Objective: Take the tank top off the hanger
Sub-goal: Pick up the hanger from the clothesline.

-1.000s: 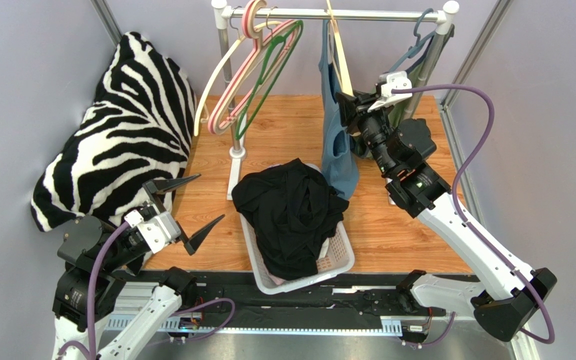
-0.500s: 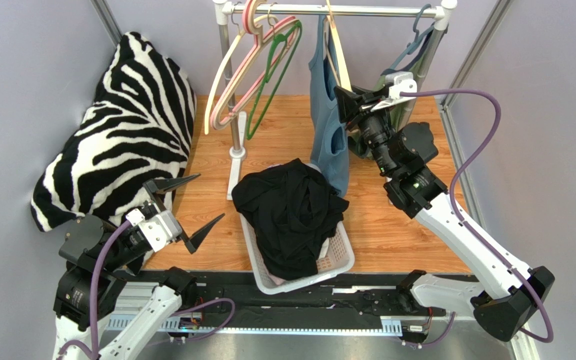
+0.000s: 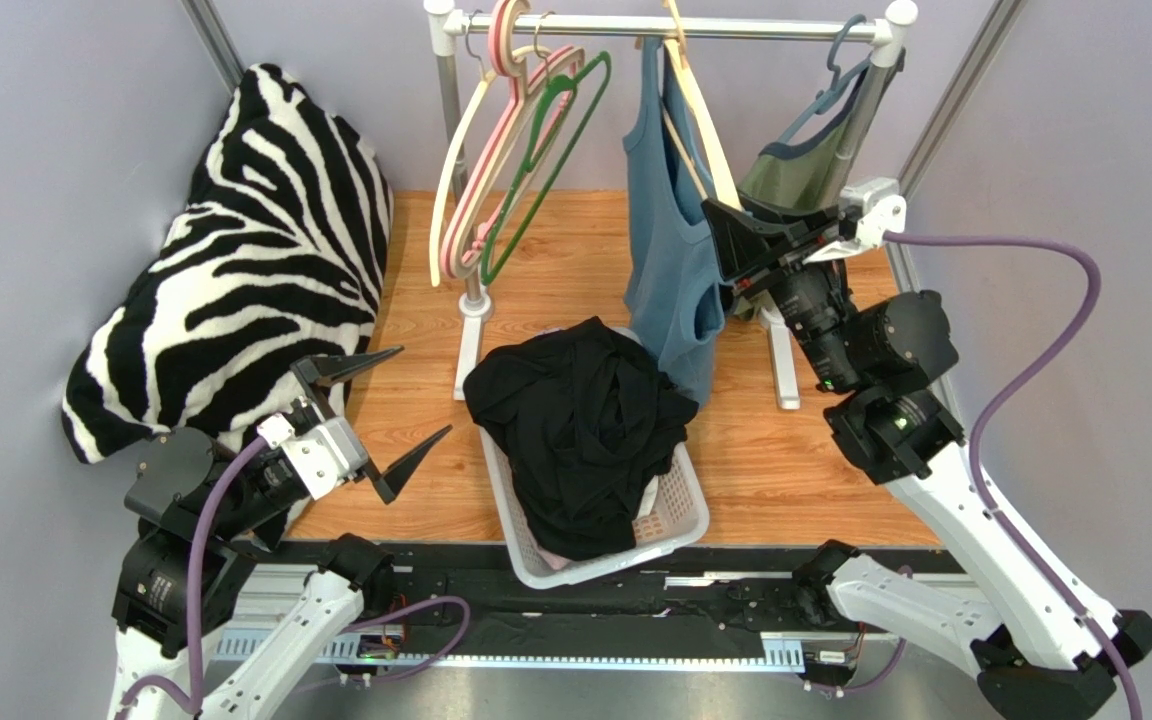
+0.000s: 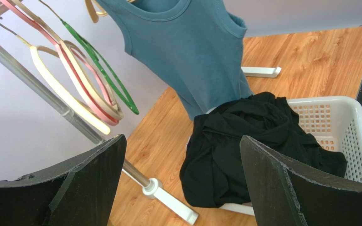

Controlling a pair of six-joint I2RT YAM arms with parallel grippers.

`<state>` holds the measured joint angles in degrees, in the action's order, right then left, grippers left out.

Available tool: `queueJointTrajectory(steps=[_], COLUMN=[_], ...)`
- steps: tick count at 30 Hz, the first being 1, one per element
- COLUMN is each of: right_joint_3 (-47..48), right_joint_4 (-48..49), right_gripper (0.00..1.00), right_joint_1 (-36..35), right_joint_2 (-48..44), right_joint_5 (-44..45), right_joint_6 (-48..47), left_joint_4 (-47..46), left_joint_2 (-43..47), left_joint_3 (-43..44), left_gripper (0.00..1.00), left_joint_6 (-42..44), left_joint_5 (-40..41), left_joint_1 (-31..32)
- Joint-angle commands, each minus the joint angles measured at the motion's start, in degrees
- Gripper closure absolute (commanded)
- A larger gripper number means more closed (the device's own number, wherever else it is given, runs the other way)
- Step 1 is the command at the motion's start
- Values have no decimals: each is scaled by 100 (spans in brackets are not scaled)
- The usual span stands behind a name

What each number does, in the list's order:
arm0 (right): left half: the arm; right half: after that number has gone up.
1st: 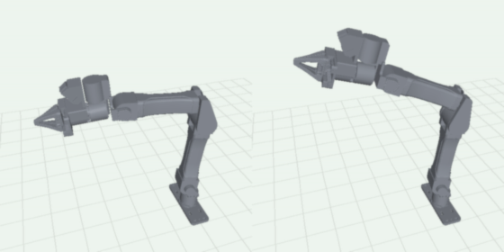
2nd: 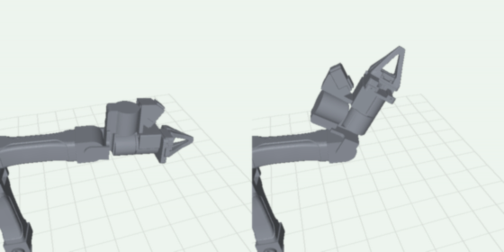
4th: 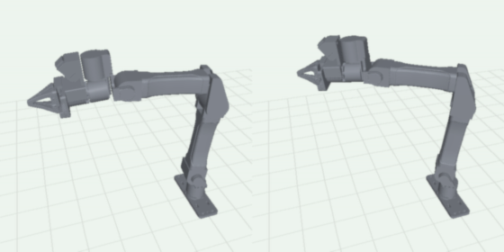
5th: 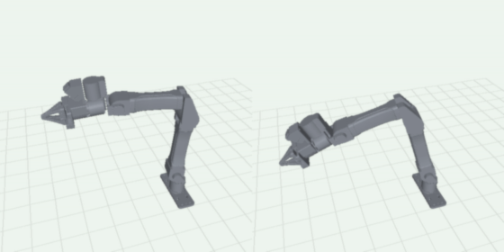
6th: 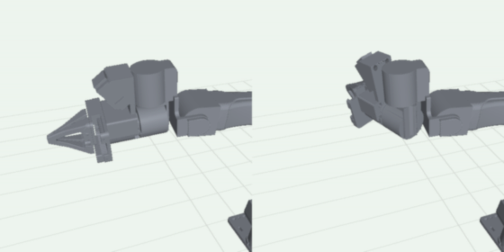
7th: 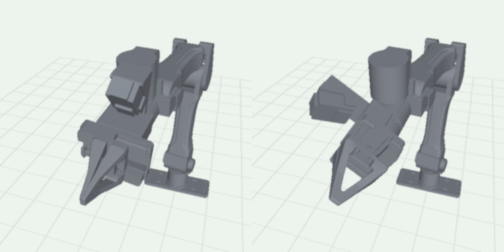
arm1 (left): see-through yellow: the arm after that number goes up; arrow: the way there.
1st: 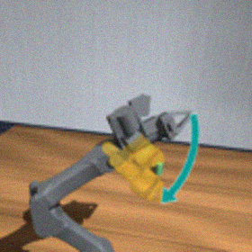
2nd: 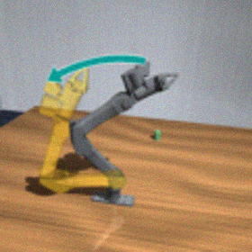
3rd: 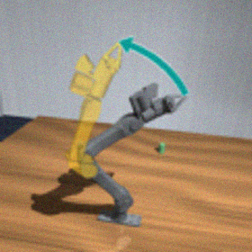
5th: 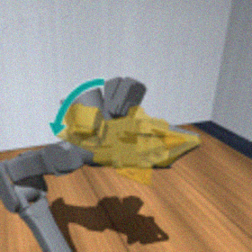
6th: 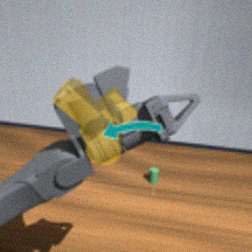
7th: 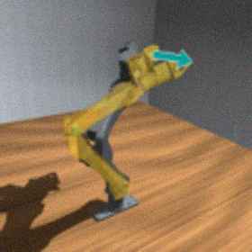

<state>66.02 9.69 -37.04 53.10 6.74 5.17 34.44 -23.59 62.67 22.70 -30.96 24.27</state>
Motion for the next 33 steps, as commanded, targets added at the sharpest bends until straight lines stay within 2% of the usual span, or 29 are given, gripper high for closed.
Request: queueJointTrajectory(steps=[1,3,6,9,12,14,23,27,33], right_joint_3=[437,797,1026,1114,1386,1887,3521,3716,3471], right_joint_4=[-509,-1525,-2469,-2884,-2964,-2965,-2437,-2402,-2560], right_gripper=[100,100,100,100,100,100,100,100,100], right_joint_1=[21,21,21,30,21,21,21,21,21], right_joint_2=[-572,-660,-906,-1336,-1600,-1575,-890,-617,-555], right_joint_5=[-875,-1182,-1534,-1641,-1746,-1904,-2844,-3178,-3346], right_joint_6=[-60,-95,-139,-200,-192,-122,361,537,713], left_joint_4=[-192,-209,-288,-350,-394,-464,-455,-455,-446], left_joint_2=[22,4,-22,-57,-93,-110,-31,-22,13], left_joint_3=[-10,-27,-45,-89,-80,-80,-168,-150,-150], left_gripper=[1,1,1,1,1,1,1,1,1], left_joint_6=[-187,-230,-327,-389,-424,-468,-573,-574,-609], left_joint_5=[20,-6,-50,-103,-94,-60,-59,-86,-182], left_joint_1=[-19,-19,-19,-19,-19,-19,-63,-81,-116])
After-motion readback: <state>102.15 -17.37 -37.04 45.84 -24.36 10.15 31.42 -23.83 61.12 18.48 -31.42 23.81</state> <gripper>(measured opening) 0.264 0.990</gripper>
